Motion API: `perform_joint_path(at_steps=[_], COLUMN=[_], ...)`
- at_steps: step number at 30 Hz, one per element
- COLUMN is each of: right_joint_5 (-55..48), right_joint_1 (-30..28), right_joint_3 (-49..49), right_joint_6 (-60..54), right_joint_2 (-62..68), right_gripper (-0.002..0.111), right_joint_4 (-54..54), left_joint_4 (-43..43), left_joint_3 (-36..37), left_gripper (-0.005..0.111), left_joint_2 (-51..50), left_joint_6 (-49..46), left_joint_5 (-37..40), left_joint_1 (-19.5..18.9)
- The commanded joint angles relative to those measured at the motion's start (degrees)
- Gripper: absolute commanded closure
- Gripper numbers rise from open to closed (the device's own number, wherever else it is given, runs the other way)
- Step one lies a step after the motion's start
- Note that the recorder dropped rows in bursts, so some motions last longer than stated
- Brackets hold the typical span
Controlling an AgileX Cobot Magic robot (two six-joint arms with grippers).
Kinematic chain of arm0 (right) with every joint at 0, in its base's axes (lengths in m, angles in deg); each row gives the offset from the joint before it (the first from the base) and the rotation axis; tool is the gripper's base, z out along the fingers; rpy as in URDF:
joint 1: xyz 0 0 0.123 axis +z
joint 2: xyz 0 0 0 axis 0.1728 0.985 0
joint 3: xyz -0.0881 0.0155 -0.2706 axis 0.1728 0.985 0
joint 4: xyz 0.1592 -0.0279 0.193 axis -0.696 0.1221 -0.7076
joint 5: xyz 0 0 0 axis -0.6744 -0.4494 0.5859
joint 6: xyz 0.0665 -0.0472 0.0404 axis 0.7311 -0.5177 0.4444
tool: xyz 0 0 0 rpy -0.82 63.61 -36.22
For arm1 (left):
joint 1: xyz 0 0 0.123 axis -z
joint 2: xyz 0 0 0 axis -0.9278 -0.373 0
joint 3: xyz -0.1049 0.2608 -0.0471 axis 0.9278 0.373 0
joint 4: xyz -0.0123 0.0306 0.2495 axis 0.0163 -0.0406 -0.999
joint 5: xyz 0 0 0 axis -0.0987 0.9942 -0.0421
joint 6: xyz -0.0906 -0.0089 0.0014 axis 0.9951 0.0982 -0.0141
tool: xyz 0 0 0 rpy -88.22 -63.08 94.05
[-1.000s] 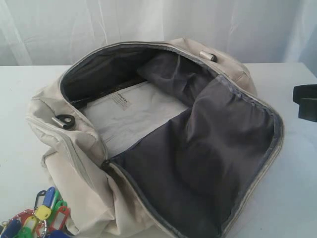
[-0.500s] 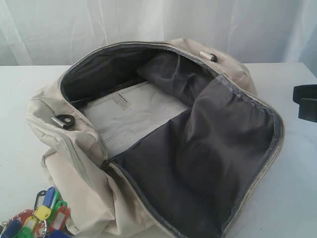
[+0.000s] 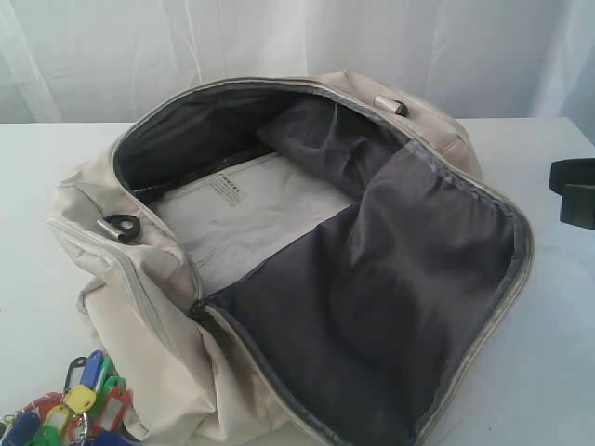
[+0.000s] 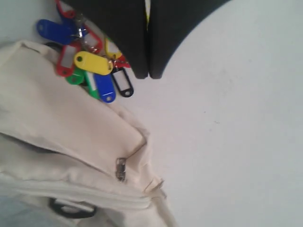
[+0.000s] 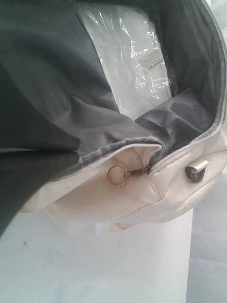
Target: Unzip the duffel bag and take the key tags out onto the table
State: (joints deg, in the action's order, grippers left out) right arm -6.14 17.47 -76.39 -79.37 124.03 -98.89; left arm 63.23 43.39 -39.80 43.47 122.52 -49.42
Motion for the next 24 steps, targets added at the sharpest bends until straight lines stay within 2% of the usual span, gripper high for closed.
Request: perform_joint_path(at_steps=[1, 3, 8, 13, 15, 18, 24], right_joint_5=[0.9, 0.9, 0.9, 0.9, 0.9, 1.1, 1.3], right_joint_1=[0.1, 0.1, 0.1, 0.1, 0.1, 0.1, 0.1], right_joint_3=[0.3, 0.3, 0.3, 0.3, 0.3, 0.3, 0.3], right_joint_6=[-0.5, -0.5, -0.5, -0.5, -0.5, -0.5, -0.5], right_joint_2=[-0.4, -0.4, -0.4, -0.4, -0.4, -0.4, -0.4], right_gripper=[0.108, 0.108, 0.108, 0.108, 0.108, 0.108, 0.108], right_joint_4=[0.3, 0.3, 0.3, 0.3, 0.3, 0.2, 0.2], left_joint_4=[-0.1, -0.7, -2.4, -2.4, -2.1, -3.2, -2.9], left_joint_3=[8.6, 13.2, 19.5, 26.8, 26.8, 26.8, 26.8], left_gripper=[0.107, 0.107, 0.107, 0.107, 0.107, 0.107, 0.107], left_joint_2=[5.3, 9.0, 13.4, 17.6, 20.0, 22.5, 22.5], left_joint_6=[0.3, 0.3, 0.3, 0.3, 0.3, 0.2, 0.3], left_joint_5=[-2.5, -4.1, -16.7, -25.7, -19.0, -21.2, -20.7], left_joint_1=[-4.0, -4.9, -7.3, -9.6, -10.4, -12.3, -16.8])
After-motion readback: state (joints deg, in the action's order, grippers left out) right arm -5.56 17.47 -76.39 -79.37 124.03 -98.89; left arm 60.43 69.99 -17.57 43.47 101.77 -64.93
